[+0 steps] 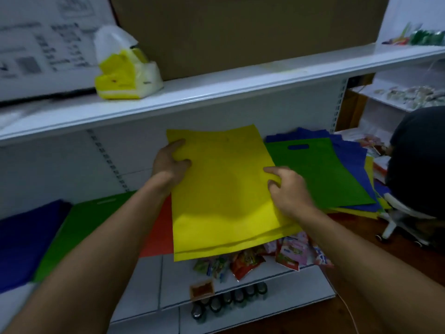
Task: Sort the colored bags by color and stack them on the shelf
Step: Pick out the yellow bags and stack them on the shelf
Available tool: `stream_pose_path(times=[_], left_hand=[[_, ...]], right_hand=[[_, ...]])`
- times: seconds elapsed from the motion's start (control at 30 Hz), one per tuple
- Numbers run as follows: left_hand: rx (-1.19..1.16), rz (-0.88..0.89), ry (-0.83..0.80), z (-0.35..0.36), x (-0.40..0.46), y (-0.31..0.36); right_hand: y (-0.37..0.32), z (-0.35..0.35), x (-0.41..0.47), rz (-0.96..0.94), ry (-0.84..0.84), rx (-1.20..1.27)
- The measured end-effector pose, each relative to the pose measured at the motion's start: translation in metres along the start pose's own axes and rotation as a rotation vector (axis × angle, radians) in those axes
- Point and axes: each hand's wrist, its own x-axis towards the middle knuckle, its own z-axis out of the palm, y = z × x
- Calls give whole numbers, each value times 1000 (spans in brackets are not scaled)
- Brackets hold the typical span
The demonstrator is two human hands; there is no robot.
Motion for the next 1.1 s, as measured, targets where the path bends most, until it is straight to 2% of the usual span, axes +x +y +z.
stream_pose_path(times=[0.3,0.53,0.63,0.87,1.1], left_hand=[[-51,-151,131,-132,-36,-63],[134,-114,157,-259,-14,-144],[178,-219,182,-312,-3,-180],[347,-291,215,-411,-8,-242],[400,-335,444,-466,-45,-288]], right_hand=[[-93,88,-12,-27,-229,-21],[-187,210,-14,-133,-258,-71],[-226,269,-15,-162,-310,-88],[-290,363,-23,-218,-474,-25],[-326,438,-32,-304,-577,5]])
